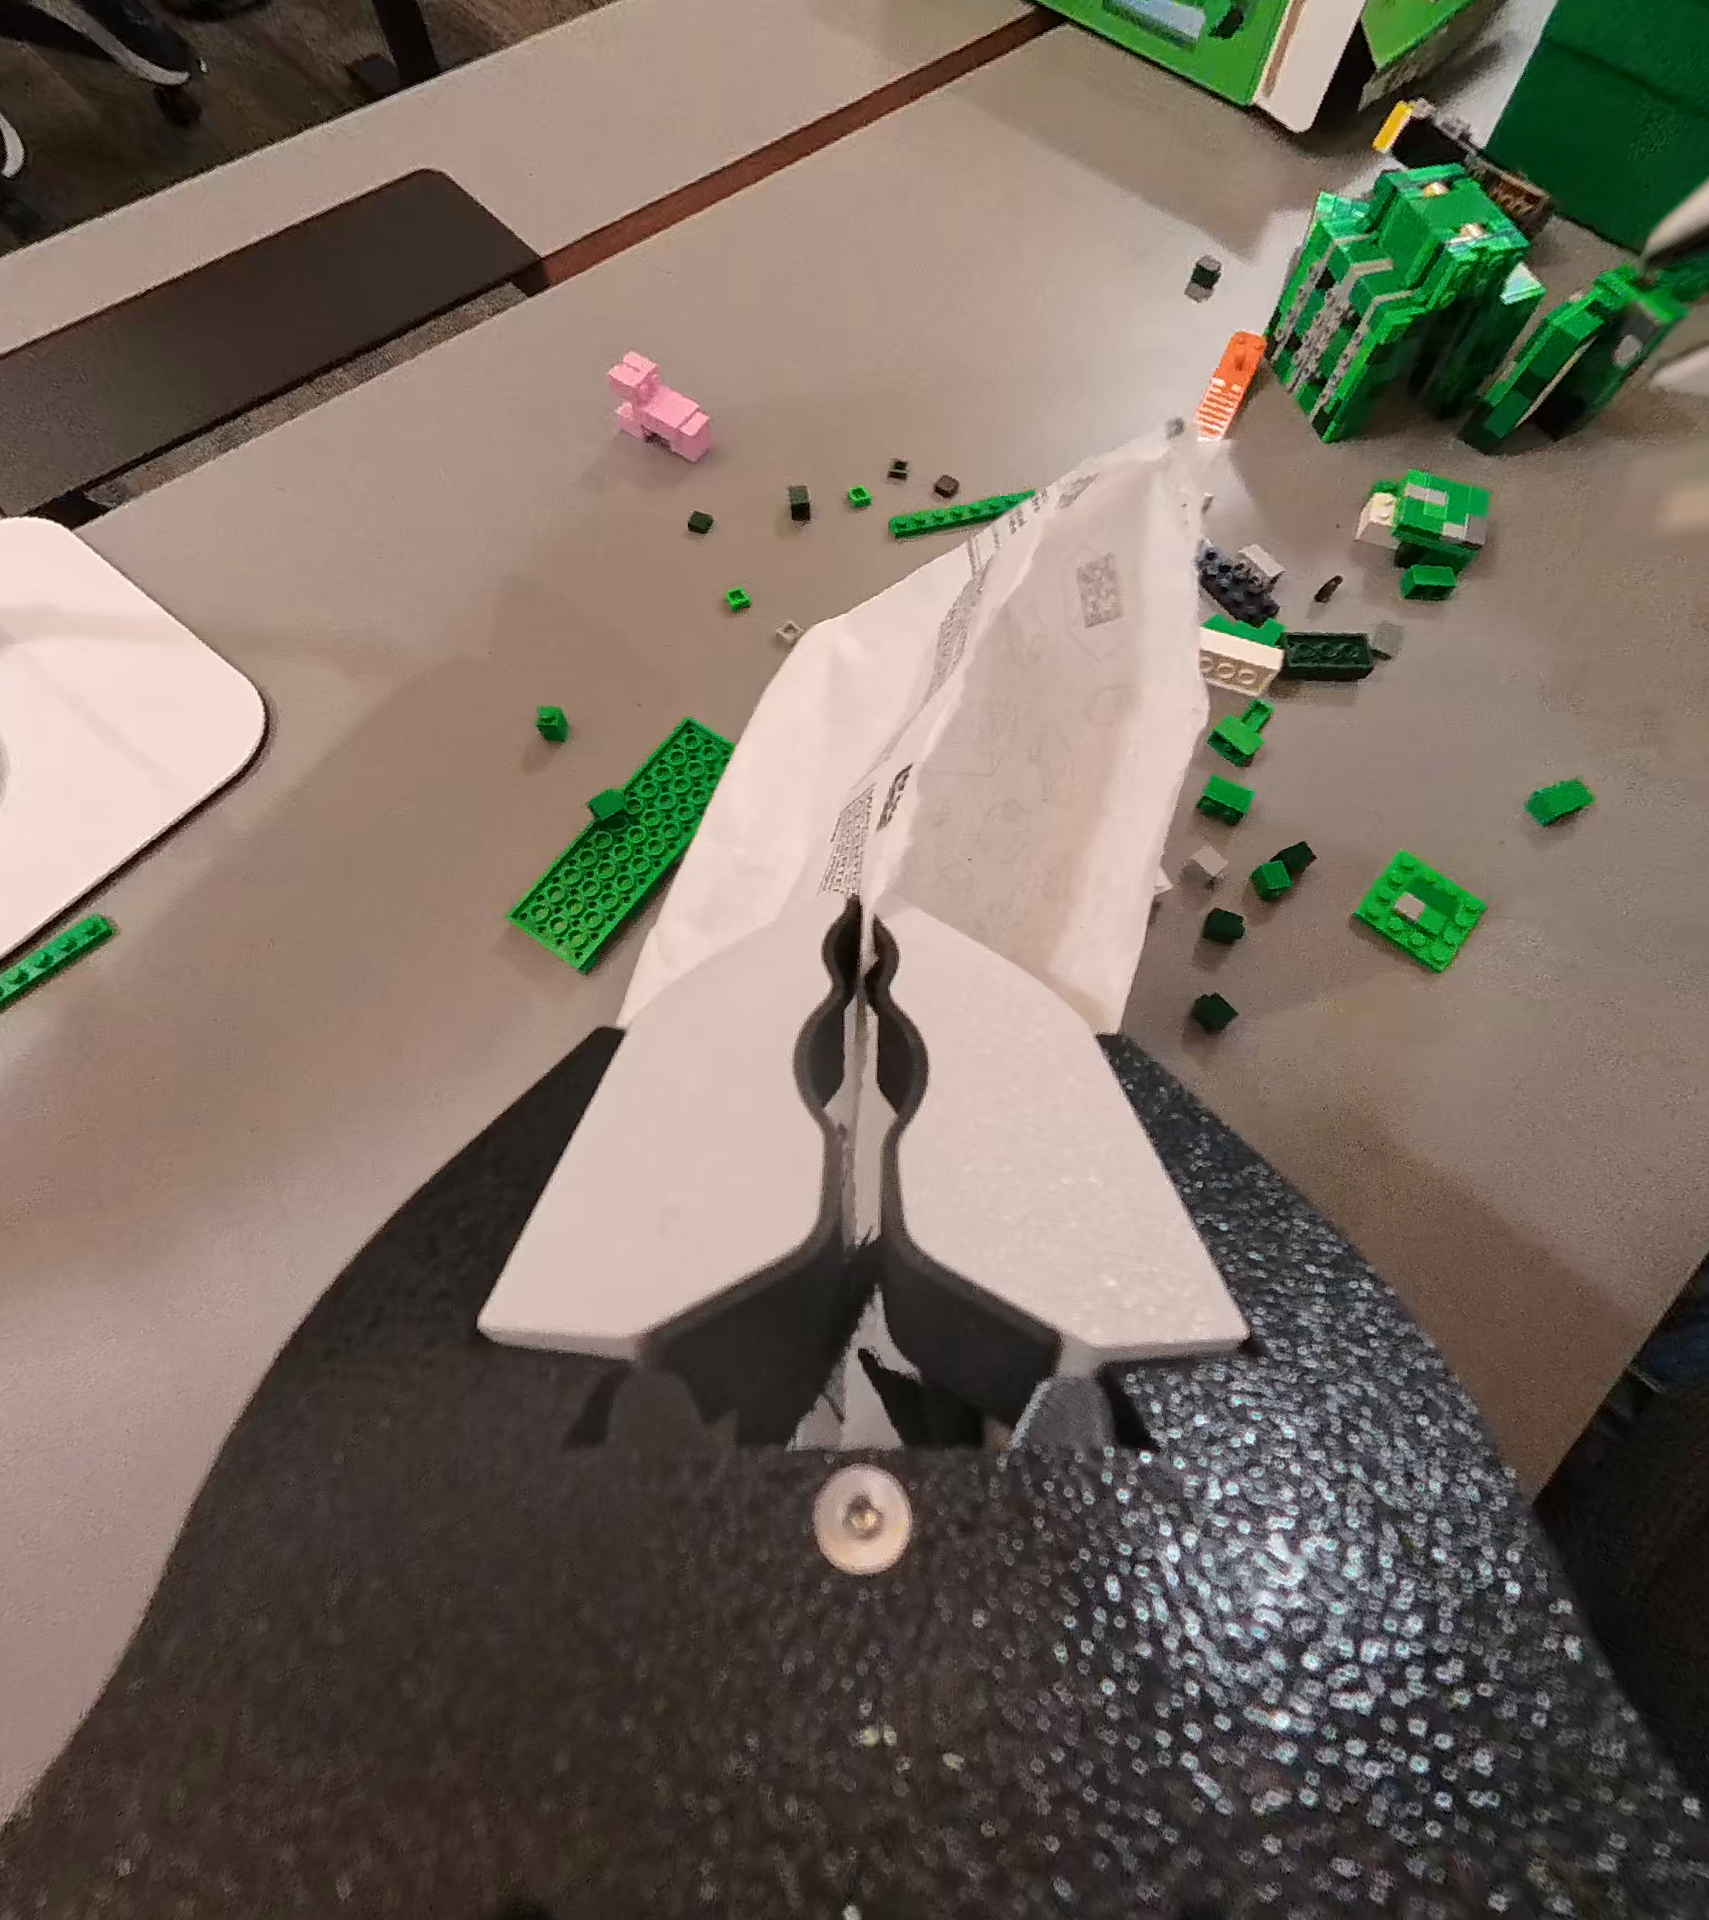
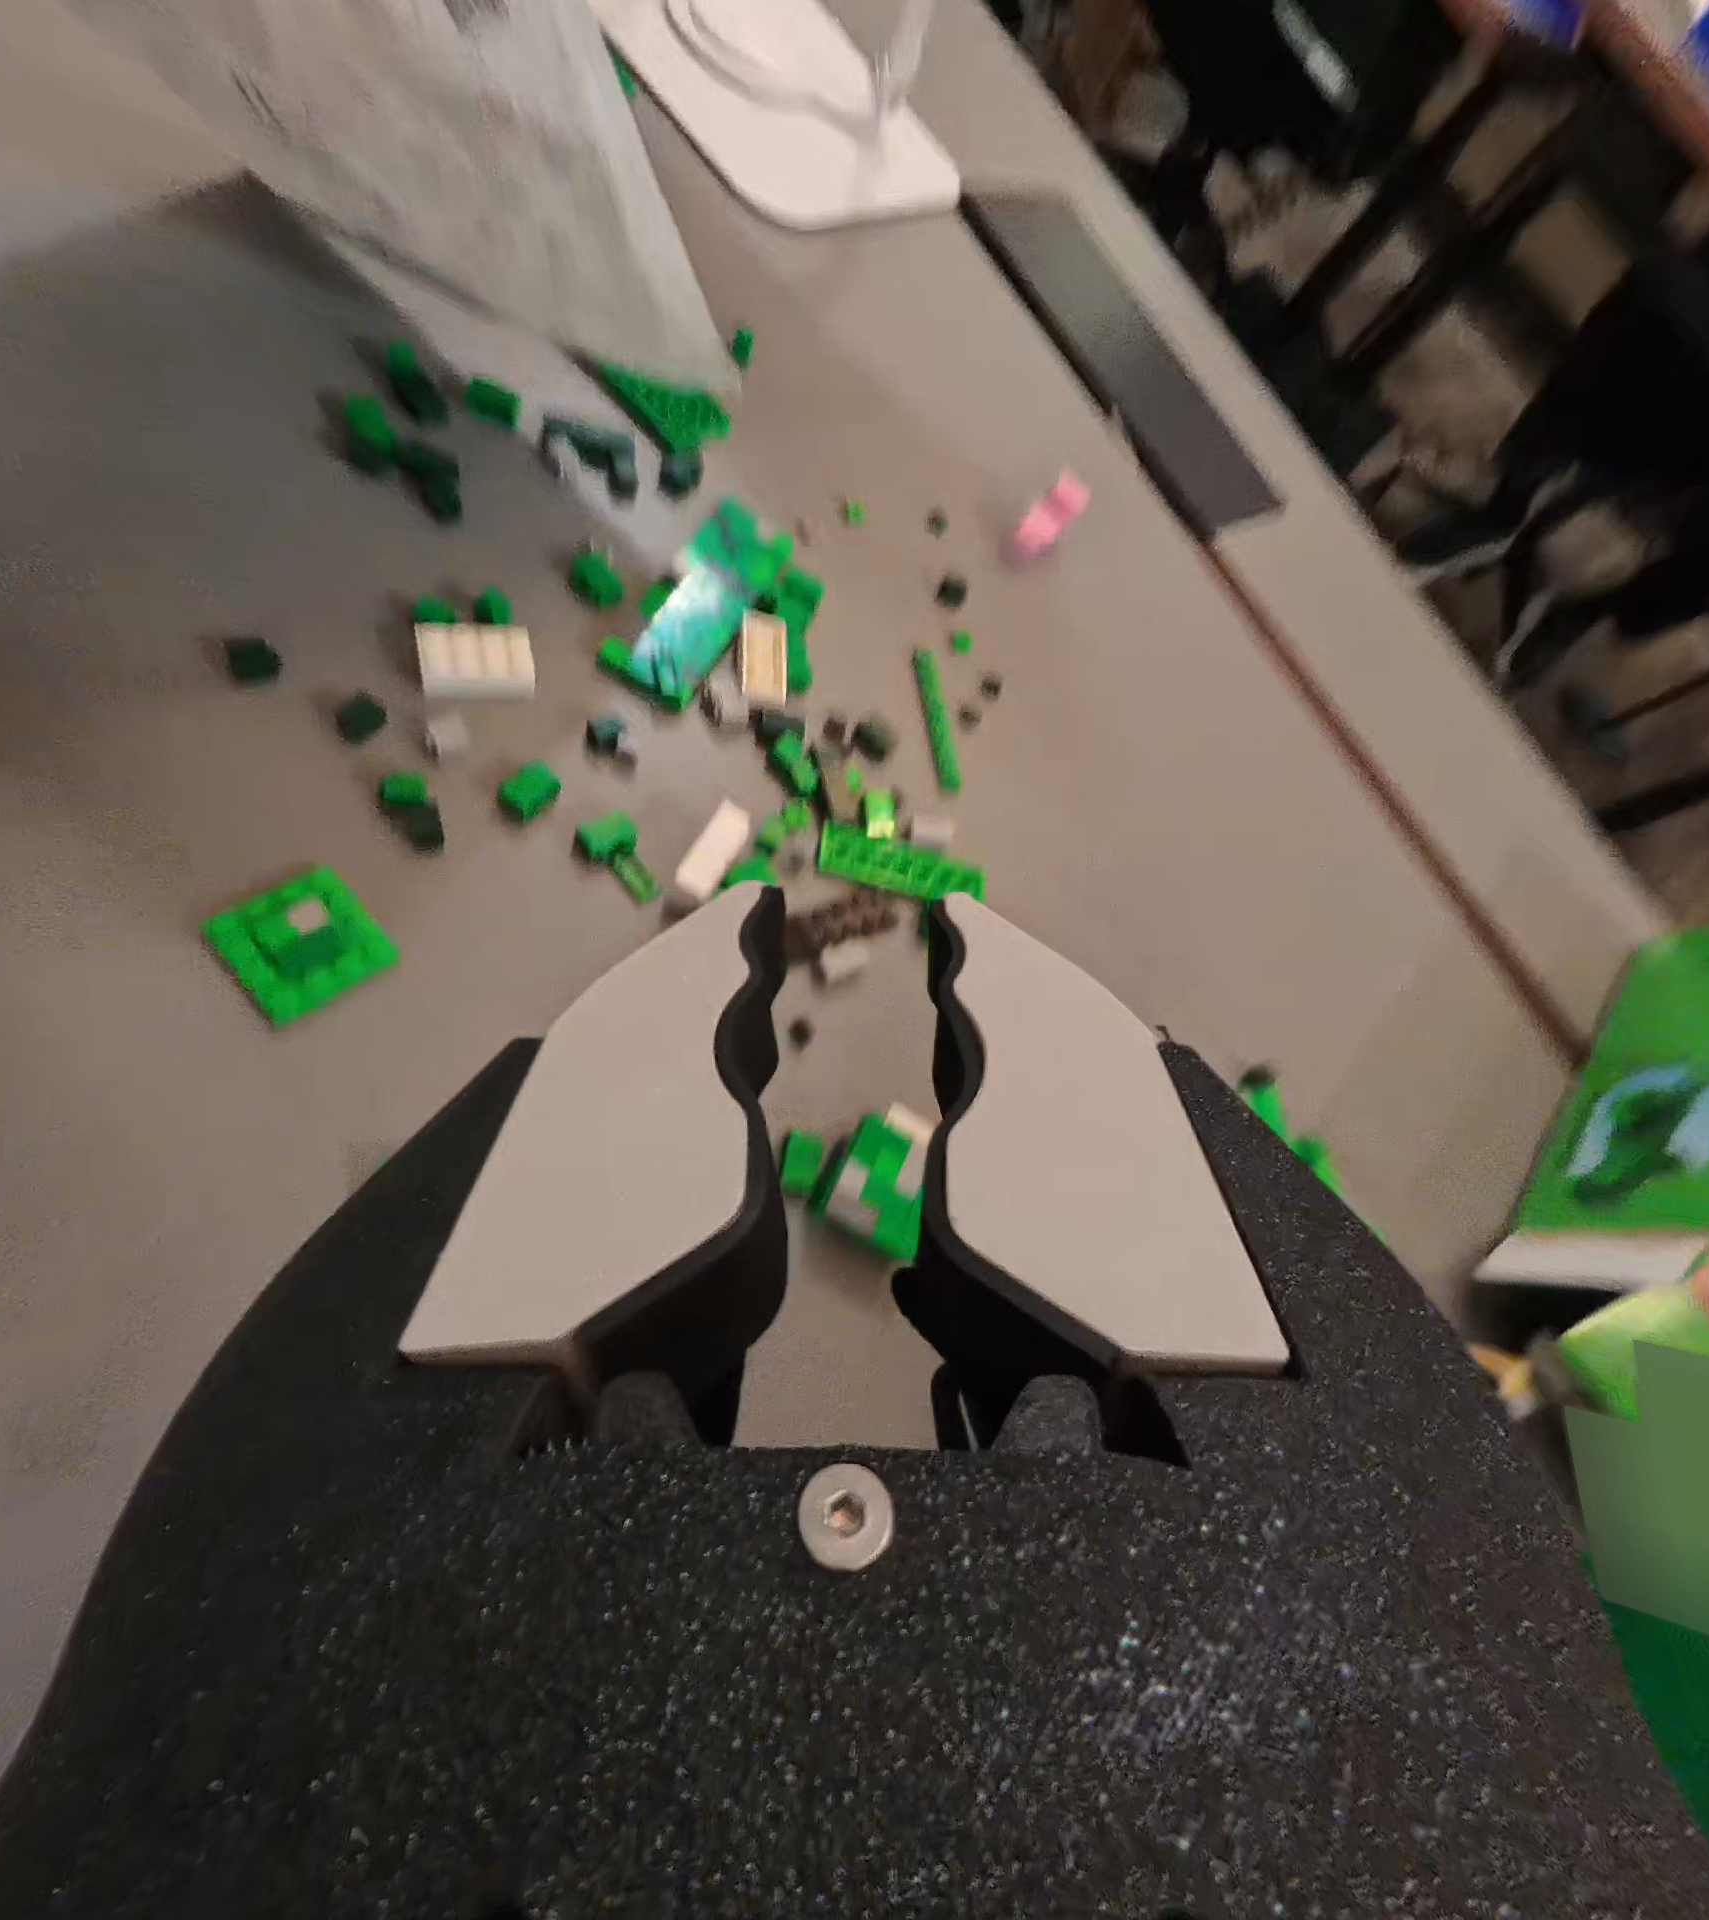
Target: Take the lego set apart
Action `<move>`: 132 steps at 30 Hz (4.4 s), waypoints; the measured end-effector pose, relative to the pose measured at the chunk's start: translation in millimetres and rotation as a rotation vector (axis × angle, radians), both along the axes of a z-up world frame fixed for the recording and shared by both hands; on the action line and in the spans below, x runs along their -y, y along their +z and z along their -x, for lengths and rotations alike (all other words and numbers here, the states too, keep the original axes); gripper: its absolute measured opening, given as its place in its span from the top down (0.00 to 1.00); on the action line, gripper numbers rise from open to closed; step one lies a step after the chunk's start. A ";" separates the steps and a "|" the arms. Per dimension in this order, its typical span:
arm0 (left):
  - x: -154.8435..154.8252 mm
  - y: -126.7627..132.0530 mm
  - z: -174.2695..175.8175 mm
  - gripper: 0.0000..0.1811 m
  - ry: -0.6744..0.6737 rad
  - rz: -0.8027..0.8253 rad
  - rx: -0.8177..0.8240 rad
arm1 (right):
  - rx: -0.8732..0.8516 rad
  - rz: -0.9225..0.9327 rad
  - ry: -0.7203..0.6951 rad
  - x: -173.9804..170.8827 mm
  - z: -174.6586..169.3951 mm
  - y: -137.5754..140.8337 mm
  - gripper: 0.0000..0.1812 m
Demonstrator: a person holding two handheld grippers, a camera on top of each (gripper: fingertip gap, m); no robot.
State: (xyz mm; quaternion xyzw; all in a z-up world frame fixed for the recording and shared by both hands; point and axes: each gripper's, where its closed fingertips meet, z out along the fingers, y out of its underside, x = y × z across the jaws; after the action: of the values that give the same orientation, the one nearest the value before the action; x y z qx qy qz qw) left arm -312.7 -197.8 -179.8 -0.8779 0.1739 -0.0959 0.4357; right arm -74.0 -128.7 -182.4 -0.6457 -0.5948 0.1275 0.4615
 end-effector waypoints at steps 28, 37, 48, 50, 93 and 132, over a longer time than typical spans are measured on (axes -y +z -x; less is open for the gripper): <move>-2.6 1.3 7.7 1.00 0.026 -0.022 -0.011 | -0.295 -0.381 -0.065 -34.5 30.2 -26.7 1.00; -2.9 0.4 8.4 1.00 0.042 -0.017 -0.040 | -0.386 -0.405 -0.110 -37.4 26.3 -16.6 1.00; -4.9 -6.7 5.8 1.00 0.031 0.007 -0.042 | -0.412 -0.466 -0.171 -44.6 11.6 -4.8 0.98; -4.2 -5.9 6.7 1.00 0.033 0.005 -0.038 | -0.406 -0.485 -0.189 -47.6 7.6 -3.7 0.98; -11.3 -25.0 43.8 1.00 0.093 0.034 0.124 | -0.381 -0.485 -0.439 -84.7 -23.2 -21.5 1.00; -3.6 -3.8 50.6 1.00 0.167 -0.036 0.012 | -0.307 -0.256 -0.168 -44.5 26.7 -38.8 1.00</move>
State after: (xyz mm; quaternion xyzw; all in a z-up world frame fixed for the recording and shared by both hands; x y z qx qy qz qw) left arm -363.3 -194.2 -183.6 -0.8808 0.0991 -0.0613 0.4589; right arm -100.8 -84.3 -221.2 -0.6019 -0.4732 0.1087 0.6340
